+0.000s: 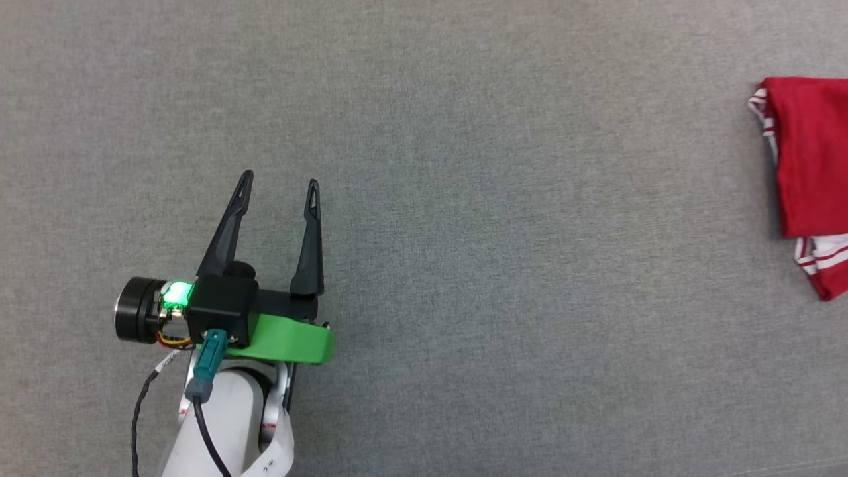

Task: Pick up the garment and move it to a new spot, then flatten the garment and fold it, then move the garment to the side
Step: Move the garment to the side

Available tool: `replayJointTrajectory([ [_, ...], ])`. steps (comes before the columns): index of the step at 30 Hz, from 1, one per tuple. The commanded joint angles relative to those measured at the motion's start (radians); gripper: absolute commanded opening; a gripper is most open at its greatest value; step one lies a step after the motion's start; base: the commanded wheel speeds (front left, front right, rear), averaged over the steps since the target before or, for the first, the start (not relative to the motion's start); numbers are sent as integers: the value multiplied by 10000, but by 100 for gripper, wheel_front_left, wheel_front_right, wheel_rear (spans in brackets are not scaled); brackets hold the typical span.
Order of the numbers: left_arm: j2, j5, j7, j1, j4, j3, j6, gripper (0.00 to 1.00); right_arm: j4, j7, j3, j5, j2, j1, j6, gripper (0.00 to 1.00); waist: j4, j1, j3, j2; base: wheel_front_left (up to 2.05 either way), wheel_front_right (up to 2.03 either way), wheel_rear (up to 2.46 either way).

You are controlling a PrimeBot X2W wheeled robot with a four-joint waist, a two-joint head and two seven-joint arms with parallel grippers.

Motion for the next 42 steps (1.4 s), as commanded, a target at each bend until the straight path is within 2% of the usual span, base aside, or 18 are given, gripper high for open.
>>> replayJointTrajectory([
  [1,95,103,-59,-248,-81,-29,1,100,314,-88,-201,-144,-67,-307,-11,0,358,-1,856,-1,0,0,0],
  [6,97,78,-59,-419,-208,-94,79,100,1398,-373,-796,-535,-157,-875,-11,0,503,-1,1151,-1,0,0,0],
  [13,160,-2,-59,-456,-169,-53,192,100,2292,-939,-799,-657,-3,-1352,-11,0,531,-1,1087,-1,0,0,0],
  [14,164,-13,-59,-431,-149,-49,213,100,2435,-996,-778,-698,64,-1399,-11,19,530,-1,1001,-1,0,0,0],
  [15,165,-26,-59,-407,-131,-47,226,100,2559,-997,-754,-724,115,-1422,-11,68,534,-1,911,-1,0,0,0],
  [16,167,-43,-59,-370,-100,-49,234,100,2720,-1007,-754,-754,159,-1455,-11,100,545,-1,791,-1,0,0,0],
  [21,124,-154,-59,-137,42,-41,292,100,2892,-1619,-596,-1149,127,-1482,-11,100,657,-1,92,-1,0,0,0],
  [30,-49,-453,-59,791,376,85,378,100,2122,-5155,-847,-1951,461,-1123,-11,100,1047,-1,-1369,-1,0,0,0],
  [36,-114,-567,-59,1346,521,237,350,100,1208,-6894,-1296,-2760,1643,-574,-11,100,1339,-1,-2189,-1,0,0,0],
  [42,-168,-601,-59,1722,642,322,264,100,-583,-7184,-2259,-3843,3438,595,-11,100,1628,-1,-2818,-1,0,0,0],
])
